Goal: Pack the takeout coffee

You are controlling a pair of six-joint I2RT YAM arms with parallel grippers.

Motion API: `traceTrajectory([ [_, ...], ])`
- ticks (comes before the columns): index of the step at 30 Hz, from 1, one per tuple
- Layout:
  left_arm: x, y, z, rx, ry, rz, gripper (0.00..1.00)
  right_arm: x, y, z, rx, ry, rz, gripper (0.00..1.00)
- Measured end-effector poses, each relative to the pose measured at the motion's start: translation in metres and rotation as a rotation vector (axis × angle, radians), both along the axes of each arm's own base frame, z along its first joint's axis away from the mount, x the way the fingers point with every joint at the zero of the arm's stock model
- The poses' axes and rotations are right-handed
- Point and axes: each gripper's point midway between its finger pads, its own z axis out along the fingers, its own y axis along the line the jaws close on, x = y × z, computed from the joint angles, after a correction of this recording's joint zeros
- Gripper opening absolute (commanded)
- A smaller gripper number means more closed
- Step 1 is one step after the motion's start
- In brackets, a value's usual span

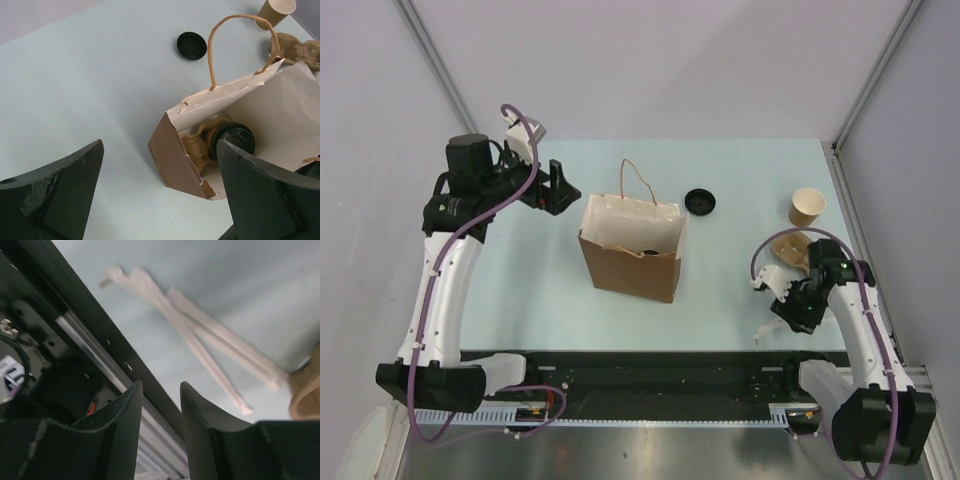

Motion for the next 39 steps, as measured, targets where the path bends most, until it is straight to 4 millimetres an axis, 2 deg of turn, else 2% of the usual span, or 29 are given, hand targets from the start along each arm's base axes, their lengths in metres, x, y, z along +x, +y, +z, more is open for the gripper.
traceTrajectory([
  [4, -0.003, 0.000, 0.002, -0.002, -0.007, -0.002, 1.00, -0.008, -0.034, -0.023, -0.095, 0.029, -0.043, 0.39],
  [9, -0.004, -0.002, 0.000, -0.012, 0.001, -0.013, 1.00, -0.002, -0.077, -0.039, -0.177, 0.011, -0.068, 0.39],
  [12, -0.002, -0.005, 0.000, -0.028, 0.011, -0.018, 0.99, -0.001, -0.096, -0.049, -0.202, 0.014, -0.058, 0.39],
  [15, 0.001, -0.007, -0.004, -0.041, 0.032, -0.020, 0.99, 0.007, -0.106, -0.054, -0.217, -0.004, -0.015, 0.39],
  [21, 0.006, -0.008, -0.013, -0.050, 0.070, -0.020, 0.99, 0.023, -0.115, -0.061, -0.249, -0.060, 0.102, 0.39],
  [28, 0.005, -0.008, -0.013, -0.046, 0.076, -0.019, 1.00, 0.027, -0.116, -0.079, -0.245, -0.044, 0.186, 0.37],
  [30, 0.005, -0.007, -0.013, -0.041, 0.073, -0.018, 1.00, 0.027, -0.117, -0.083, -0.245, -0.044, 0.199, 0.33],
  [34, 0.004, -0.006, -0.015, -0.033, 0.083, -0.011, 0.99, 0.028, -0.119, -0.085, -0.262, -0.045, 0.220, 0.12],
  [36, 0.003, -0.005, -0.014, -0.025, 0.080, -0.011, 1.00, 0.027, -0.120, -0.085, -0.268, -0.043, 0.231, 0.07],
  [37, 0.003, -0.004, -0.012, -0.022, 0.077, -0.012, 1.00, 0.027, -0.120, -0.085, -0.270, -0.046, 0.238, 0.00],
  [39, 0.004, -0.004, -0.008, -0.017, 0.066, -0.012, 1.00, 0.026, -0.120, -0.083, -0.274, -0.059, 0.248, 0.00],
])
